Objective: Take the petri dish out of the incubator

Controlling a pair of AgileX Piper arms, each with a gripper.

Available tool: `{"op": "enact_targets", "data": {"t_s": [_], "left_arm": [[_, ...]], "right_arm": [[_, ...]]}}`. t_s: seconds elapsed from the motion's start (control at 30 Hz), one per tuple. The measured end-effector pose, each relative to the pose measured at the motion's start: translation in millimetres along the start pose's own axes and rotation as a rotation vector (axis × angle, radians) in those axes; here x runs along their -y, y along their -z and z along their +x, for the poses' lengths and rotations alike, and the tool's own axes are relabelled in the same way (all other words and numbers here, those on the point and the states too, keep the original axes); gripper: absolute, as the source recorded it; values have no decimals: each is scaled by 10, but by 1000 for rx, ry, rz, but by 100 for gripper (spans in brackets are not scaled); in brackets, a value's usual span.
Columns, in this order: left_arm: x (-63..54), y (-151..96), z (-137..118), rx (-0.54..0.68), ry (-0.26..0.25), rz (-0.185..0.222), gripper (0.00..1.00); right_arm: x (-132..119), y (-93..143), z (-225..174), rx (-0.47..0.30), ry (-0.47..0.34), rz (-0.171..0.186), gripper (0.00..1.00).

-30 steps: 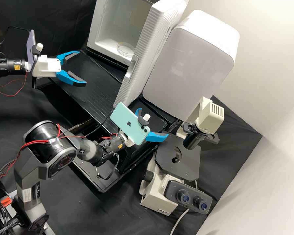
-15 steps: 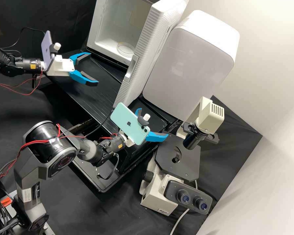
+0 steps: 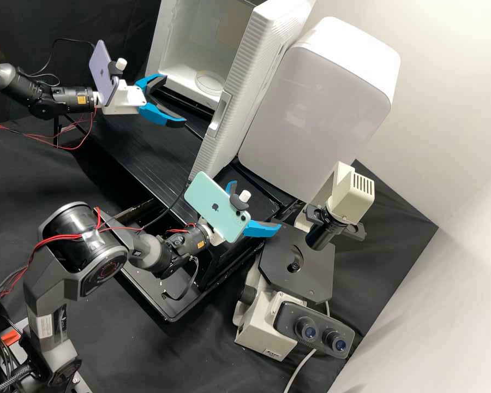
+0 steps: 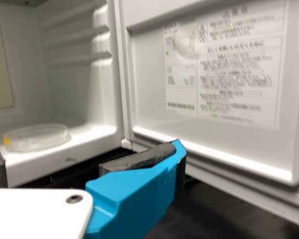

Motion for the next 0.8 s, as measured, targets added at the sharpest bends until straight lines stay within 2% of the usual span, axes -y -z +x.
{"op": "enact_targets", "data": {"t_s": [0.13,0.37,0.5,0.8], "left_arm": [[-48,32,82,-12,3,2,100],[-111,130,250,-43,-23,-10,100],[-138,175,360,-62,-7,-14,100],[-95,232,671,-83,24,-17,100]], "right_arm": [[0,0,0,0,0,0,100],[0,0,0,0,0,0,100],[0,0,0,0,0,0,100],[0,0,0,0,0,0,100]]}}
